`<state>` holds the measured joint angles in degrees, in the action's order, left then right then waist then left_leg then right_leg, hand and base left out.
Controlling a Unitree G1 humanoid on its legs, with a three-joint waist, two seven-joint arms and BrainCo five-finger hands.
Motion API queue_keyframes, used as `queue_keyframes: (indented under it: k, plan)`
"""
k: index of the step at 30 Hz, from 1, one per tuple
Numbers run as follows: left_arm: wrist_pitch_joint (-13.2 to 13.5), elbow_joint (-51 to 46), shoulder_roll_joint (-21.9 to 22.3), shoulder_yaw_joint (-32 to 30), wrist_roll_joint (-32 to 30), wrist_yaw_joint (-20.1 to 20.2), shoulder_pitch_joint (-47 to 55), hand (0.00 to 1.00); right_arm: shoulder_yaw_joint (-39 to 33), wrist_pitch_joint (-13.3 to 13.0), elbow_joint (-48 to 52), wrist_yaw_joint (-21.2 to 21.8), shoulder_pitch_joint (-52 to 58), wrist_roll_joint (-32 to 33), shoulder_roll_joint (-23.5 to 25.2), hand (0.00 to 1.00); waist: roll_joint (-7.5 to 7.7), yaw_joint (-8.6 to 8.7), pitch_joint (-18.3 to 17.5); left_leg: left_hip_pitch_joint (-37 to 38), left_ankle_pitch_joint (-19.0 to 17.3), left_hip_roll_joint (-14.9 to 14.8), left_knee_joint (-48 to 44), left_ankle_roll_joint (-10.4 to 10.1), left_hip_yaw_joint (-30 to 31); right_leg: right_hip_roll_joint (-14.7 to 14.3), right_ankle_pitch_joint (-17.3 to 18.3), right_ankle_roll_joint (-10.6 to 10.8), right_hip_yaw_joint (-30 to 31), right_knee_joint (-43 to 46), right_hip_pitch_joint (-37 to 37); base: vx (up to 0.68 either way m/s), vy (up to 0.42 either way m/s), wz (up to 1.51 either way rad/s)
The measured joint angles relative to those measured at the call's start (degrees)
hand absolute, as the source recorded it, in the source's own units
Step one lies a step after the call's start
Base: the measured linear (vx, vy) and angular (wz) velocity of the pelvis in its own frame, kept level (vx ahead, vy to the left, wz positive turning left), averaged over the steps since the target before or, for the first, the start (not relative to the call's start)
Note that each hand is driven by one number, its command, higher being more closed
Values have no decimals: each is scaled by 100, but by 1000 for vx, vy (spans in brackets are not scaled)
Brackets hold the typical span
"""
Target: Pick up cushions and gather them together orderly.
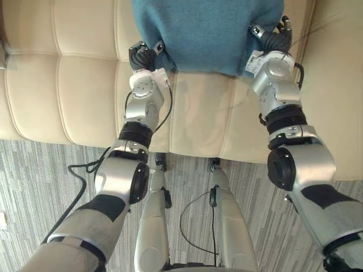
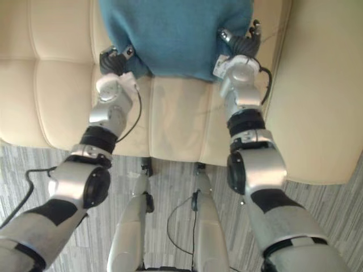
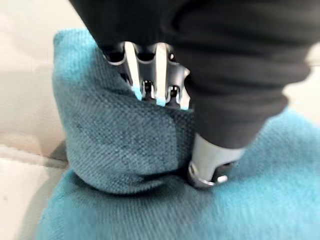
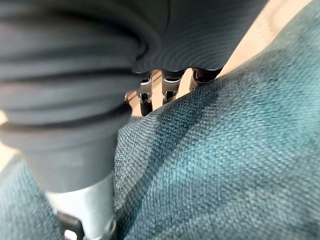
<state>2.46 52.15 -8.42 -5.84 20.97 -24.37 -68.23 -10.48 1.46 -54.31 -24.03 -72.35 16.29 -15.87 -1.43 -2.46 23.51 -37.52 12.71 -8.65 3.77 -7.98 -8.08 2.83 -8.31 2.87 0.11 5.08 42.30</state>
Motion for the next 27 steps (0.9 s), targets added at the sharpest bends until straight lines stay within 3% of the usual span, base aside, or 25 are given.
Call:
queue_keyframes:
  k: [6, 10, 13, 15, 16, 20, 22, 27]
  plan:
    - [32, -679, -621, -212, 304, 222, 786, 0, -78, -130, 1159, 191, 1366, 89, -146, 0, 8, 1, 4, 324, -2, 15, 0, 4, -68, 3, 163, -6, 63, 332, -129, -16, 1, -3]
    - [223, -1395, -1051, -261, 407, 343, 1595, 0, -162, -220, 2349, 372, 2608, 156, -531, 0, 36, 4, -10, 744, -60, 13, 0, 83, -95, -4, 249, 7, 71, 368, -522, -8, -11, -2]
    - [417, -2204, -1080, -388, 550, 384, 2679, 0, -417, -400, 3352, 508, 3890, -66, -529, 0, 115, 9, -64, 1150, -194, 21, -7, 145, -173, -1, 372, 26, 89, 362, -902, 28, -28, -6]
    - [468, -2511, -912, -375, 587, 459, 3488, 0, -473, -446, 3603, 592, 4648, -68, -315, 0, 217, 4, -194, 1381, -277, 25, -17, 146, -234, 0, 426, 32, 143, 347, -1106, 70, -34, -11]
    - [469, -2664, -608, -331, 616, 493, 4057, 0, -506, -461, 3671, 667, 5200, -68, -67, 0, 254, 1, -350, 1491, -333, 30, -24, 159, -234, 2, 440, 36, 139, 306, -1242, 76, -31, -6]
    - [441, -2652, 236, -32, 603, 761, 5403, 0, -471, -486, 3631, 989, 6376, -293, 701, 0, 285, -51, -635, 1992, -496, 42, -30, 135, -241, 8, 569, 57, 140, 254, -1765, 104, -14, -1]
    - [356, -2371, 612, 86, 421, 1005, 6123, 0, -432, -479, 3179, 1199, 6932, -513, 1110, 0, 293, -82, -975, 2283, -638, 43, -70, 145, -246, 13, 686, 53, 136, 251, -2069, 122, -3, -1]
    - [125, -1298, 762, 10, -357, 1452, 6888, 0, -412, -421, 2203, 1495, 7614, -524, 1585, 0, 248, -93, -1600, 2888, -881, 43, -133, 90, -255, 29, 917, 53, 85, 244, -2707, 84, -2, 2]
